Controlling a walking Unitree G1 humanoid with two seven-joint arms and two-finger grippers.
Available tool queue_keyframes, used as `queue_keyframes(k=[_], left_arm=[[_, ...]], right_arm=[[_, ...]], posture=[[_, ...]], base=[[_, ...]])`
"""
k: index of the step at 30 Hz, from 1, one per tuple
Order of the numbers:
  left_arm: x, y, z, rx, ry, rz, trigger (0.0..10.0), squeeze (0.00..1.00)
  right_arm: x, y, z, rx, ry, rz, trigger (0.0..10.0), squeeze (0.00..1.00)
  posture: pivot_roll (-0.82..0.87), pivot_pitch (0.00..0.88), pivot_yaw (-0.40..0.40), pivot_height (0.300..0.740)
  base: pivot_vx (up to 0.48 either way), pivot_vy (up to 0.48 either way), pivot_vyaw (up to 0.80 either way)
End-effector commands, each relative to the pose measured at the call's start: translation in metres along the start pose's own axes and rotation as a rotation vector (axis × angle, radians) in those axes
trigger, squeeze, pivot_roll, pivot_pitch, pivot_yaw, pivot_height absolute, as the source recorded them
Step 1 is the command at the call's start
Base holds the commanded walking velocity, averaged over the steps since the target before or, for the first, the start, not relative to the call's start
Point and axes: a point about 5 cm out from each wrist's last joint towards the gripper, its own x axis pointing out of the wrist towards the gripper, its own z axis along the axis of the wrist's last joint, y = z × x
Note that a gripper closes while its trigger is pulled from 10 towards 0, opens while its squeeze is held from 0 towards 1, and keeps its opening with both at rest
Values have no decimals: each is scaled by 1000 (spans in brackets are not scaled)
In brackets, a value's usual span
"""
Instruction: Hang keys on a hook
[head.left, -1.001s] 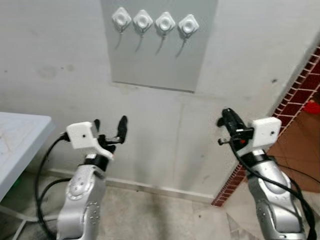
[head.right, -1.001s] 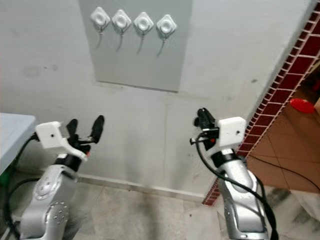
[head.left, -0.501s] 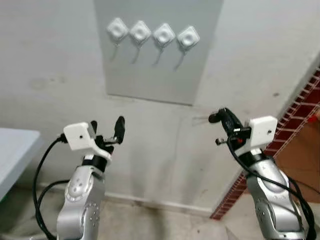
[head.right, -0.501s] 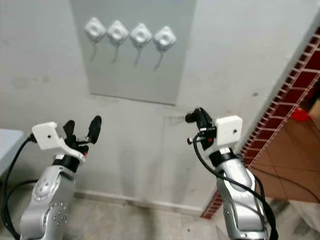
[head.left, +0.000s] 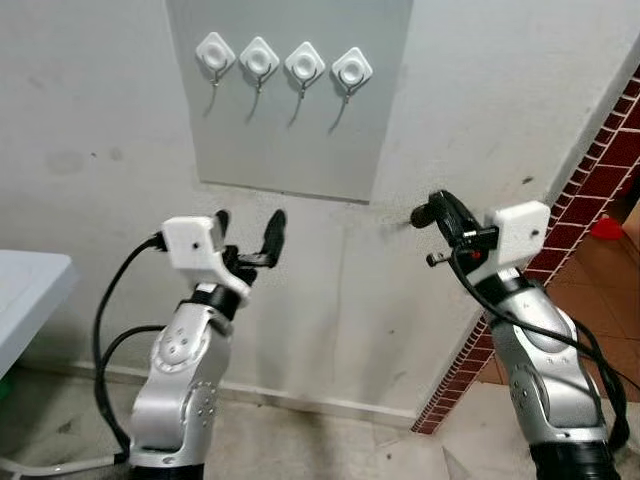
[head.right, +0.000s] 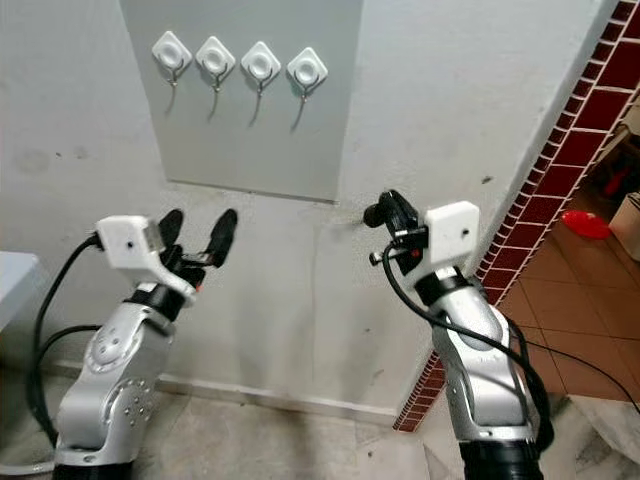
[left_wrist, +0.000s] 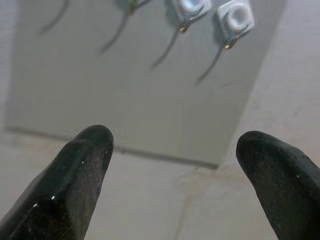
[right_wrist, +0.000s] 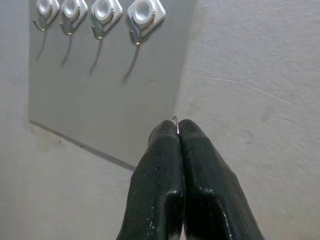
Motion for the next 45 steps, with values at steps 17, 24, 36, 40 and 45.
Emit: queue_keyframes(k=[17,24,36,40,45], left_arm=[[32,-16,13,59,-13,-138,10000,0],[34,-20,15,55,-20,-149,10000,0],[36,-26,15,42,-19,-170,10000,0],[36,-28,15,42,-20,-183,10000,0],[37,-29,16,44,-23,-185,10000,0]], right_arm=[[46,17,9,46,-90,123,10000,0],[63,19,15,59,-120,150,10000,0],[93,31,29,92,-173,208,10000,0],[101,34,33,110,-189,219,10000,0],[113,35,42,146,-227,211,10000,0]], posture=[[8,18,-37,740],[16,25,-38,740],[29,18,-37,740],[33,16,-37,740],[35,10,-34,740]], base=[[0,0,0],[0,0,0],[0,0,0],[0,0,0],[0,0,0]])
